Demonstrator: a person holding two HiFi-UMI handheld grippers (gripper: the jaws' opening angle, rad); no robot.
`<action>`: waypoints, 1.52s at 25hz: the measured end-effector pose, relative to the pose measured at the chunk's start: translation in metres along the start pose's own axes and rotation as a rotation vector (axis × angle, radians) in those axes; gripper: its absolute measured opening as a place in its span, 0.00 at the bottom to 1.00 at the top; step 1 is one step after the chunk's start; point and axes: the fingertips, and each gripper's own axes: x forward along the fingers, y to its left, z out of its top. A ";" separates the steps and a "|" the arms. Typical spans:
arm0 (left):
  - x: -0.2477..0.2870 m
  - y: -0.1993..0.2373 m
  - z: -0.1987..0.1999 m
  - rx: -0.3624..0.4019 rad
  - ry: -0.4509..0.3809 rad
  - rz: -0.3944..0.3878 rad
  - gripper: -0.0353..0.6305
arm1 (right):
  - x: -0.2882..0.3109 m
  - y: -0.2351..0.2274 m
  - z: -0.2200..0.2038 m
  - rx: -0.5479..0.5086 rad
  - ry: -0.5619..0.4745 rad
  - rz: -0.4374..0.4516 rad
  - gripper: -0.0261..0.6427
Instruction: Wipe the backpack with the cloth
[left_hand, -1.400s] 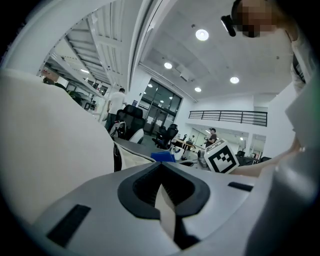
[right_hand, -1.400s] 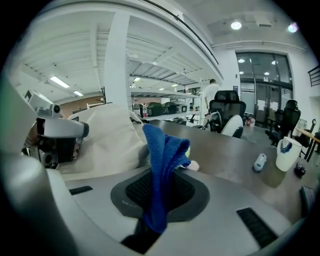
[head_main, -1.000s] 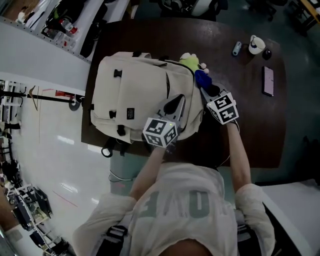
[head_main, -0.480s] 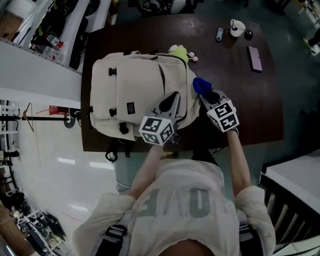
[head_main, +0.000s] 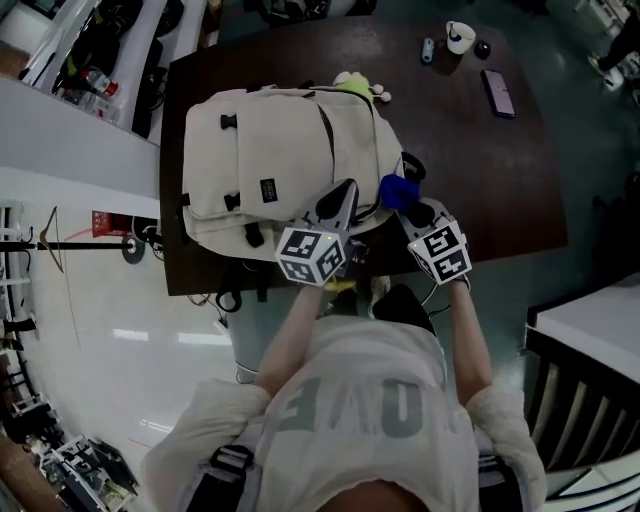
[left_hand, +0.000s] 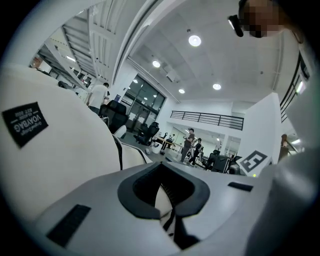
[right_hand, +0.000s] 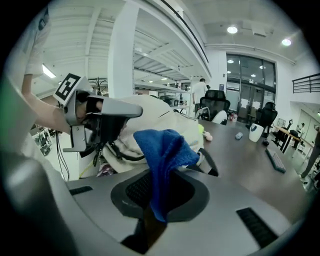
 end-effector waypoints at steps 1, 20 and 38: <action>-0.003 -0.002 0.001 0.003 -0.007 0.009 0.06 | -0.002 0.010 -0.004 0.002 0.003 0.020 0.11; -0.061 0.068 0.112 0.104 -0.210 0.344 0.06 | 0.007 -0.048 0.144 -0.204 -0.323 0.267 0.11; 0.025 0.167 0.172 0.011 -0.268 0.471 0.06 | 0.281 -0.040 0.336 -0.781 -0.325 0.801 0.11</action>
